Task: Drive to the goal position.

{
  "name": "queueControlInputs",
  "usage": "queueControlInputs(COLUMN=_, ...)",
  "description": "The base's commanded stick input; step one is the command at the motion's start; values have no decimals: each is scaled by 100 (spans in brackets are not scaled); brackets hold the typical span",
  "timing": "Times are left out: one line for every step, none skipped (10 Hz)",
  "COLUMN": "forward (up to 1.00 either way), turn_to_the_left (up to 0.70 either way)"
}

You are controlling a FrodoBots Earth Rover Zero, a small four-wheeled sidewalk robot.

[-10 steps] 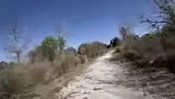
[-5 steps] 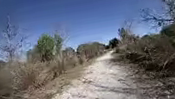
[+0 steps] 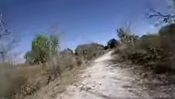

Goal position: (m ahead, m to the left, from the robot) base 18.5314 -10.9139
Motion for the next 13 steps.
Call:
queueControlInputs(forward=70, turn_to_the_left=0)
queueControlInputs(forward=70, turn_to_the_left=0)
queueControlInputs(forward=70, turn_to_the_left=0)
queueControlInputs(forward=70, turn_to_the_left=0)
queueControlInputs(forward=70, turn_to_the_left=0)
queueControlInputs(forward=70, turn_to_the_left=0)
queueControlInputs(forward=70, turn_to_the_left=0)
queueControlInputs(forward=70, turn_to_the_left=-2)
queueControlInputs(forward=70, turn_to_the_left=-9)
queueControlInputs(forward=70, turn_to_the_left=-18)
queueControlInputs(forward=70, turn_to_the_left=-12)
queueControlInputs(forward=70, turn_to_the_left=-6)
queueControlInputs(forward=70, turn_to_the_left=-17)
